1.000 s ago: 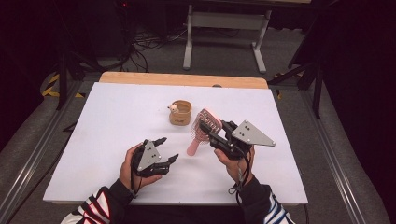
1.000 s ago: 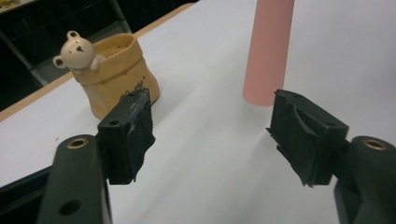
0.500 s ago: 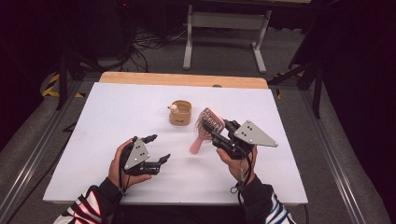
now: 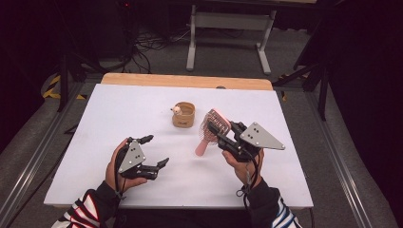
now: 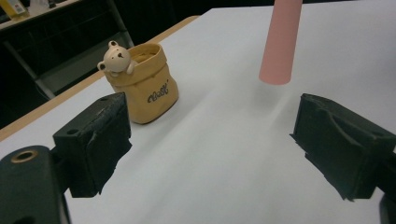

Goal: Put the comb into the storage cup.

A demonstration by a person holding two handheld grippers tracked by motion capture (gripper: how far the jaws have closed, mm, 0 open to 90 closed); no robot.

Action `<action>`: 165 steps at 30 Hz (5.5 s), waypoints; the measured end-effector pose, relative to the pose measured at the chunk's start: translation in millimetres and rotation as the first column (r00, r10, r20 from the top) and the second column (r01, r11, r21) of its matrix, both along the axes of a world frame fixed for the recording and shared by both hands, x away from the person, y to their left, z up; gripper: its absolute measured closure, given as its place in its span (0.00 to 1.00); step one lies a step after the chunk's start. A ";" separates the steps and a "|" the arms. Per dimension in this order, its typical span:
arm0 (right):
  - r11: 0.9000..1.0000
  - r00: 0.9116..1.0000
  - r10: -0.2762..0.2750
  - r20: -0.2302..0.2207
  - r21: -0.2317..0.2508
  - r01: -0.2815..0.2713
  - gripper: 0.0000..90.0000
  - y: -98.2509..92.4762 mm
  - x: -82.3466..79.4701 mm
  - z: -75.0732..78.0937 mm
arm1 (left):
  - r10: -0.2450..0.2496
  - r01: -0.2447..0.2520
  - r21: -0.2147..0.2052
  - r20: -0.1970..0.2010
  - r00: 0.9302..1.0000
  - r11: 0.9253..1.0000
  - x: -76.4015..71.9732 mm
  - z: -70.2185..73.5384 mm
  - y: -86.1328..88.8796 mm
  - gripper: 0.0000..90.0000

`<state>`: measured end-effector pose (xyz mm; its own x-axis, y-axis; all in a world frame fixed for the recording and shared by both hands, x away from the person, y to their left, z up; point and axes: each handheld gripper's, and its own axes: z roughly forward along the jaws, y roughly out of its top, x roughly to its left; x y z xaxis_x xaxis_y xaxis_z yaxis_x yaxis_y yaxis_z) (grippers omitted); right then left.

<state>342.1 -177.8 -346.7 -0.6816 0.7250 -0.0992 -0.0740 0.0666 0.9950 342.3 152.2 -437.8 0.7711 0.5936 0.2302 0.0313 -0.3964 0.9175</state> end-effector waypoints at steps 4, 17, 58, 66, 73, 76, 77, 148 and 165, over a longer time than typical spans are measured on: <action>1.000 1.000 -0.003 0.006 -0.006 0.003 0.71 -0.4 -1.0 1.1 | -0.004 0.004 -0.015 0.004 1.000 1.000 -1.0 0.9 4.0 0.13; 1.000 1.000 -0.005 0.014 -0.008 0.005 0.71 -1.2 -2.2 3.0 | 0.036 -0.035 -0.066 0.021 0.999 0.997 -8.7 3.6 17.2 0.14; 0.999 0.998 -0.033 0.054 0.019 0.032 0.71 -5.9 5.4 23.9 | 0.125 -0.125 -0.016 -0.022 0.992 0.992 -30.1 -12.8 78.3 0.11; 0.998 0.998 -0.036 0.053 0.043 0.034 0.71 -8.5 16.4 36.3 | 0.129 -0.130 -0.016 -0.031 0.991 0.991 -32.8 -15.5 82.7 0.11; 0.998 0.997 -0.050 0.055 0.039 0.048 0.71 -6.5 25.6 42.1 | 0.134 -0.134 -0.004 -0.046 0.990 0.991 -35.1 -19.5 87.9 0.10; 0.998 0.997 -0.057 0.060 0.037 0.055 0.71 -4.6 29.5 45.2 | 0.136 -0.137 0.003 -0.049 0.989 0.991 -35.4 -19.4 90.1 0.10; 0.998 0.996 -0.059 0.060 0.036 0.056 0.71 -3.8 31.0 46.3 | 0.137 -0.138 -0.005 -0.050 0.989 0.990 -35.4 -19.5 90.7 0.10; 0.977 0.978 -0.209 -0.007 0.052 0.209 0.71 59.2 137.7 41.4 | 0.126 -0.130 -0.053 -0.061 0.990 0.990 -32.7 -18.9 94.9 0.08; 0.975 0.973 -0.215 -0.083 0.040 0.218 0.71 65.1 148.1 12.9 | 0.126 -0.129 -0.055 -0.056 0.990 0.990 -32.9 -19.4 93.7 0.08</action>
